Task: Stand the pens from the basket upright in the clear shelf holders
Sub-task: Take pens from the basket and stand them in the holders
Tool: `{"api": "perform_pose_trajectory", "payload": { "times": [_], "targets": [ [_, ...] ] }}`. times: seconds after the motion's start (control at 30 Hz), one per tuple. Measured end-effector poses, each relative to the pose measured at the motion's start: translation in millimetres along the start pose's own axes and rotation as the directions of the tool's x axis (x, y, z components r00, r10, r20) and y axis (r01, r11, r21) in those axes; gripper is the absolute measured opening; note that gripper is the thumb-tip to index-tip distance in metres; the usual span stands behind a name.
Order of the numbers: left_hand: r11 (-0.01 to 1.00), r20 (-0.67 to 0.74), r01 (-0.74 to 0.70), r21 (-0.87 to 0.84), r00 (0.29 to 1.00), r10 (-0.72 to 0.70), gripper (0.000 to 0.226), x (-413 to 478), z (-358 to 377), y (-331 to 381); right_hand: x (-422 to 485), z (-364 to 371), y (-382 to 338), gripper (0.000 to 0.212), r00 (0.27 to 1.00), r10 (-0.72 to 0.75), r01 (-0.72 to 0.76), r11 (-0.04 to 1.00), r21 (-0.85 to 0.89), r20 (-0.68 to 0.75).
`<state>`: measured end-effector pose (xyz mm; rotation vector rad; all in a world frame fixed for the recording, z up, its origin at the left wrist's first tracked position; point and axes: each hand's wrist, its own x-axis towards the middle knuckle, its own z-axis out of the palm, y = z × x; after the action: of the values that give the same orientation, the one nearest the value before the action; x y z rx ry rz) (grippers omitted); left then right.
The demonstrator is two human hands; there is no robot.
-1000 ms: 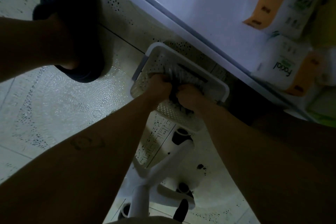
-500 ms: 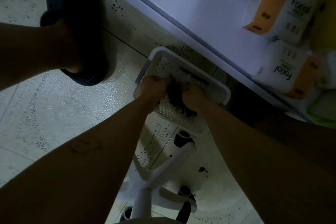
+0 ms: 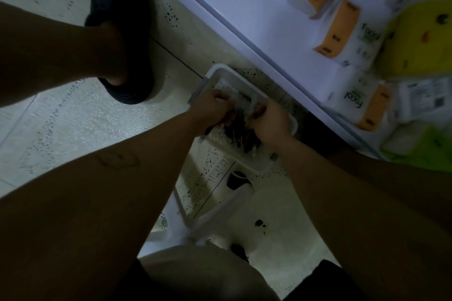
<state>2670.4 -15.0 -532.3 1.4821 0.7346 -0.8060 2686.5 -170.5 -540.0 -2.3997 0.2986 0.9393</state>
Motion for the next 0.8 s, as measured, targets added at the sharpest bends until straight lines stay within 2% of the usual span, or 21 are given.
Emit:
{"api": "perform_pose_trajectory", "payload": {
  "times": [0.1, 0.2, 0.3, 0.37, 0.43, 0.5, 0.57, 0.63, 0.7, 0.8],
  "targets": [
    [1.000, 0.002, -0.002, 0.022, 1.000, 0.002, 0.027, -11, -4, 6, -18, -8, -3, 0.040, 0.999, -0.032, 0.037, 0.993, 0.116, -0.043],
    [0.991, -0.006, -0.056, 0.118, 0.998, 0.057, 0.022, -23, -3, 12, -41, -18, -10, 0.055, 0.996, -0.074, 0.081, 0.982, 0.173, -0.045],
    [0.971, -0.034, -0.176, 0.164, 0.982, 0.184, 0.022, -36, 2, 23, -59, -30, -22, 0.049, 0.986, -0.143, 0.158, 0.970, 0.185, -0.087],
    [0.945, -0.056, -0.283, 0.164, 0.954, 0.296, 0.020, -52, 6, 36, -67, -39, -31, 0.038, 0.968, -0.185, 0.215, 0.961, 0.175, -0.171],
    [0.915, -0.018, -0.353, 0.193, 0.932, 0.363, 0.020, -71, 10, 50, -75, -51, -42, 0.028, 0.938, -0.223, 0.274, 0.946, 0.172, -0.265],
    [0.905, 0.017, -0.389, 0.174, 0.920, 0.392, 0.021, -89, 13, 63, -87, -65, -52, 0.030, 0.907, -0.242, 0.314, 0.933, 0.172, -0.343],
    [0.897, -0.008, -0.422, 0.131, 0.904, 0.427, 0.025, -106, 13, 76, -100, -80, -60, 0.038, 0.878, -0.258, 0.356, 0.915, 0.190, -0.403],
    [0.857, -0.031, -0.488, 0.167, 0.866, 0.499, 0.027, -126, 11, 89, -116, -93, -68, 0.043, 0.848, -0.274, 0.397, 0.896, 0.202, -0.454],
    [0.809, -0.038, -0.559, 0.181, 0.818, 0.573, 0.024, -146, 6, 98, -130, -103, -76, 0.043, 0.831, -0.288, 0.446, 0.857, 0.260, -0.477],
    [0.797, -0.001, -0.601, 0.069, 0.798, 0.602, 0.012, -171, 2, 111, -155, -119, -86, 0.044, 0.795, -0.323, 0.515, 0.807, 0.289, -0.513]
  ]
}}
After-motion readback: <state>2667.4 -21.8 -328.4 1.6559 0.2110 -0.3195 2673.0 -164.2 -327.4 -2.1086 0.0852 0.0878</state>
